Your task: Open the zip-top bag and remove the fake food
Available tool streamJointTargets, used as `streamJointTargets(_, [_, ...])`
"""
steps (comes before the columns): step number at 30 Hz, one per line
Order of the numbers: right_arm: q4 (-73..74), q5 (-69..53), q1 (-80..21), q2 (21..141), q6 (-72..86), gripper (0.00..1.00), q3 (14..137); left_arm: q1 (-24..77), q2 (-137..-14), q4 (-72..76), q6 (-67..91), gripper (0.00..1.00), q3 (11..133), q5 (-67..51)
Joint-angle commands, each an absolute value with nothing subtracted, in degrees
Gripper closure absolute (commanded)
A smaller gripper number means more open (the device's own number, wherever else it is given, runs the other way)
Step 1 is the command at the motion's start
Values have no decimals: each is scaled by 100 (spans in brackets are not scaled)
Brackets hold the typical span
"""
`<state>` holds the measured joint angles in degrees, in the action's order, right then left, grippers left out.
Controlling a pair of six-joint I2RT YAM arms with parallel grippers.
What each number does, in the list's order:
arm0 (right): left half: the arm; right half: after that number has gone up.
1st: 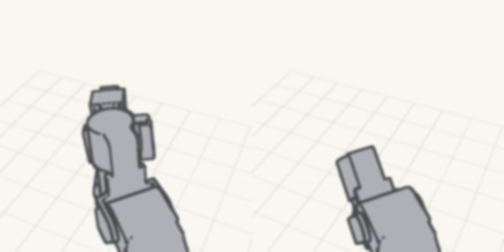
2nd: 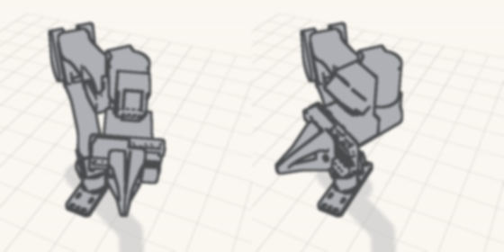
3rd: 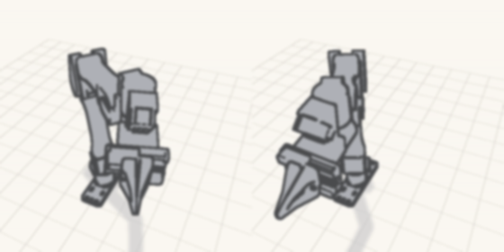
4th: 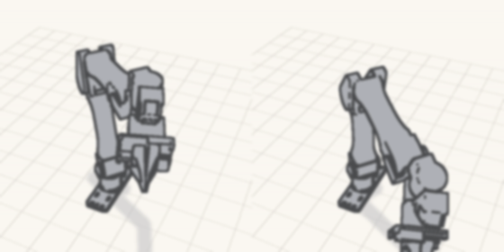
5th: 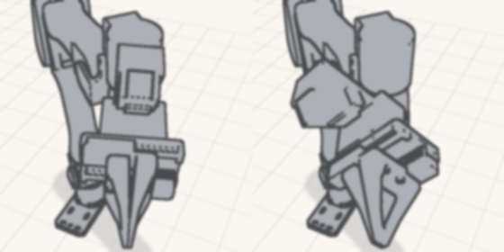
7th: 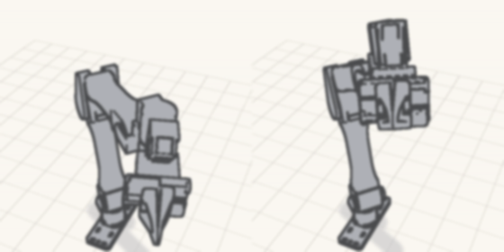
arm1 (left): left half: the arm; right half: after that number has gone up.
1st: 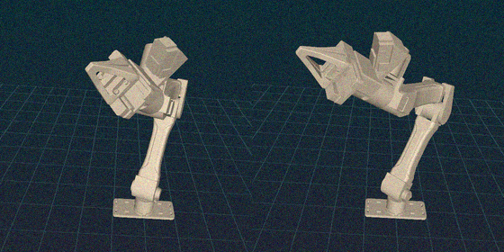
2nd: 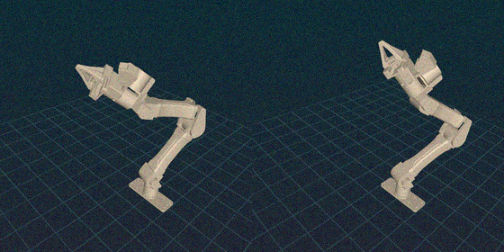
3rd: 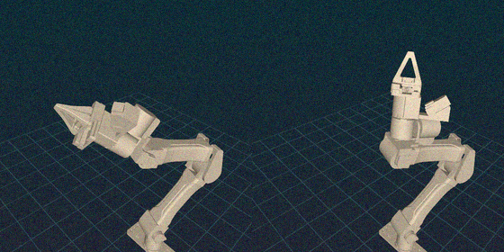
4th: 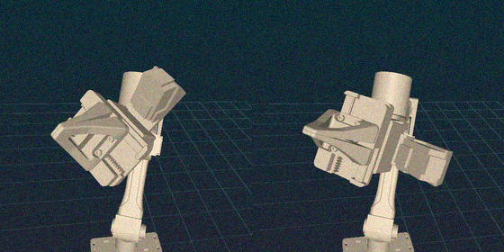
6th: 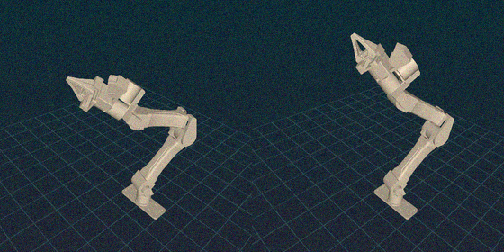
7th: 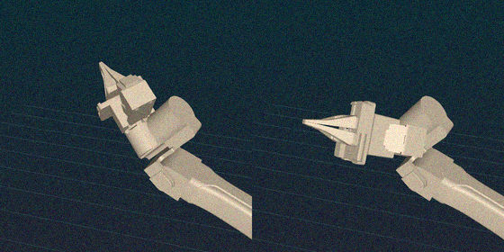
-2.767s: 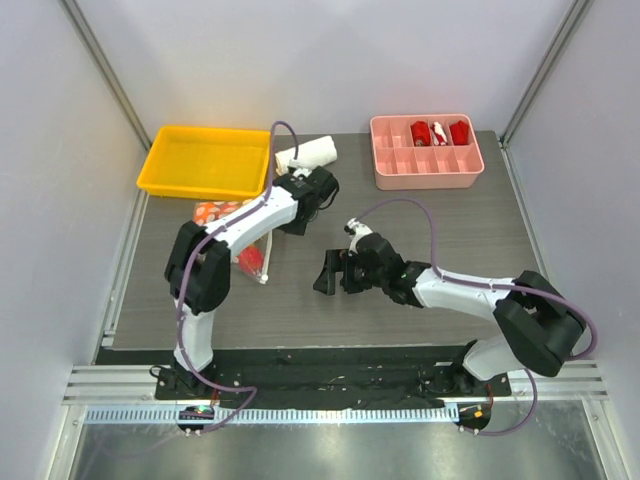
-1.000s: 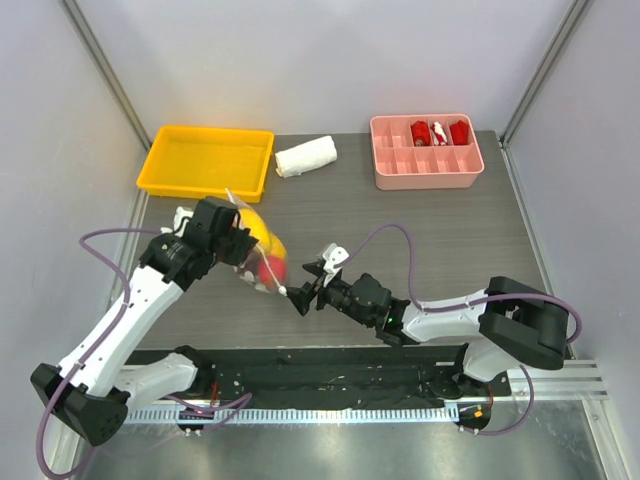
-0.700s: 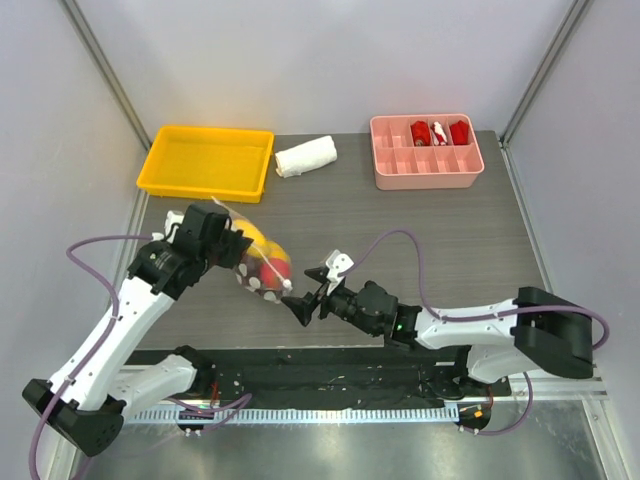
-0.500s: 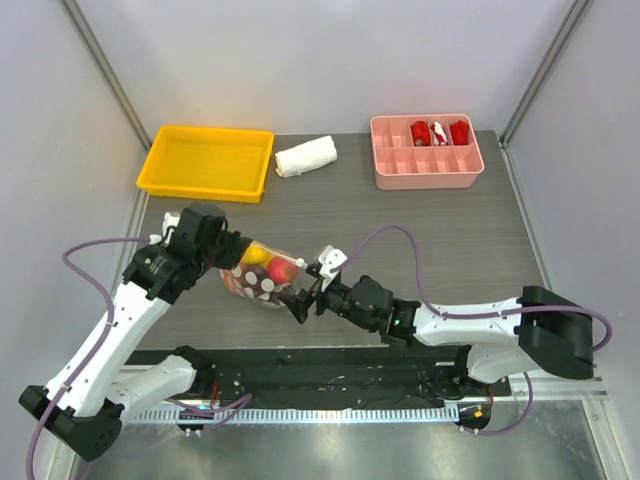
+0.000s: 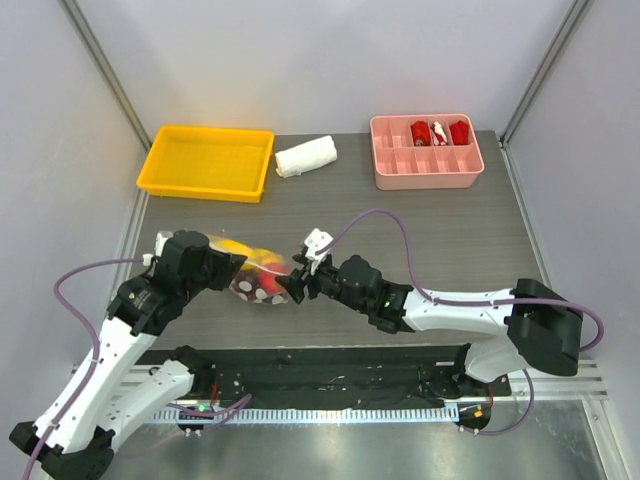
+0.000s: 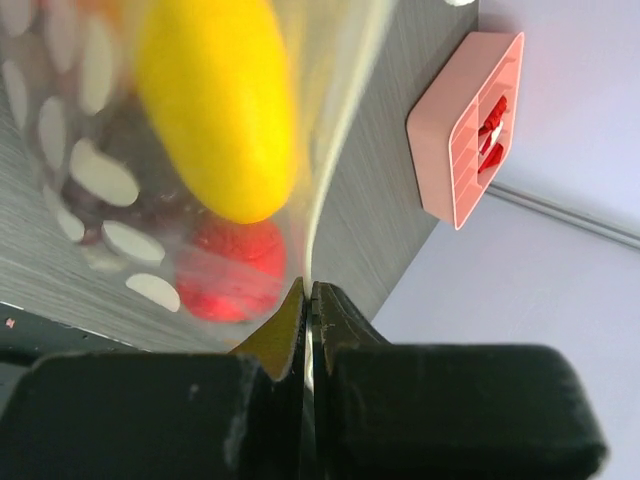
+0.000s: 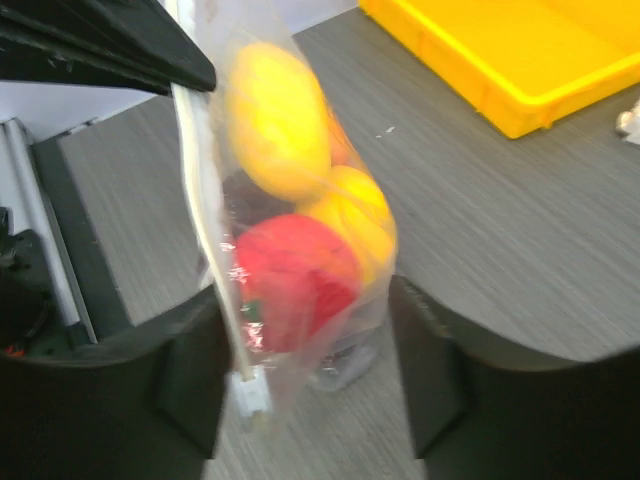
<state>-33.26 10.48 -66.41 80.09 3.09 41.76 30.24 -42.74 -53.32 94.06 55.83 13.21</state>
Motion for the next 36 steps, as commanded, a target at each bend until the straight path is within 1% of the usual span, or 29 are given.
streamJointTargets(1, [-3498, 247, -6600, 8024, 272, 45, 4350, 3006, -3947, -4852, 9351, 100, 5406, 1178])
streamJointTargets(2, [-3402, 185, -6601, 8059, 299, 52, 4438, 3006, -3894, -4791, 9299, 100, 5318, 1160])
streamJointTargets(3, [-3367, 158, -6601, 8094, 308, 70, 4465, 3006, -3850, -4712, 9247, 100, 5291, 1160])
streamJointTargets(5, [-3340, 80, -6583, 8104, 334, 85, 4474, 3006, -3762, -4781, 9203, 100, 5273, 1186])
streamJointTargets(6, [-3296, 70, -6574, 8095, 325, 98, 4482, 2997, -3744, -4781, 9133, 100, 5273, 1178])
streamJointTargets(7, [-3235, -121, -6566, 8034, 273, 99, 4543, 2997, -3718, -4633, 8923, 100, 5291, 1160])
streamJointTargets(9, [-2867, -411, -6443, 7954, 176, 99, 4631, 3006, -3709, -4518, 7827, 99, 5544, 1029])
streamJointTargets(10, [-2665, -604, -6381, 7902, 124, 99, 4780, 2997, -3735, -4578, 7431, 75, 5668, 985])
streamJointTargets(11, [-2254, -807, -6268, 7840, 62, 98, 4860, 3006, -3788, -4596, 7035, 65, 5817, 915])
streamJointTargets(12, [-2024, -1374, -6049, 7814, 35, 99, 4965, 3006, -3840, -4640, 6118, 58, 6088, 775])
streamJointTargets(13, [-1787, -1589, -5925, 7822, 26, 99, 5209, 3006, -3884, -4693, 5717, 45, 6256, 504])
streamJointTargets(15, [-1013, -1897, -5793, 7892, -341, 99, 5492, 3006, -4016, -4676, 4656, 35, 6564, 204])
streamJointTargets(16, [-732, -2125, -5783, 7945, -508, 98, 5772, 3006, -4078, -4641, 4328, 29, 6635, -155])
streamJointTargets(18, [-186, -2345, -5679, 8146, -693, 99, 6028, 3006, -4384, -4553, 3539, 28, 6732, -551])
streamJointTargets(21, [403, -2978, -5538, 8410, -791, 98, 6503, 3015, -5015, -4648, 2868, 27, 6838, -1325])
streamJointTargets(22, [465, -3241, -5433, 8455, -791, 99, 6643, 3041, -5149, -4710, 2500, 27, 6847, -1405])
streamJointTargets(25, [615, -3620, -5213, 8578, -739, 99, 6837, 3076, -5448, -4826, 2041, 29, 6759, -1397])
streamJointTargets(26, [667, -3943, -5142, 8604, -730, 98, 6864, 3076, -5449, -4729, 1996, 29, 6611, -1511])
streamJointTargets(29, [886, -4358, -4923, 8683, -817, 98, 6987, 3085, -5370, -4422, 1890, 29, 6373, -1898])
streamJointTargets(32, [1325, -4543, -4852, 8798, -1045, 98, 7198, 3085, -5352, -4289, 1741, 29, 6328, -2091])
streamJointTargets(36, [1415, -4754, -4799, 8868, -1037, 99, 7312, 3085, -5581, -4386, 1626, 30, 6381, -2557])
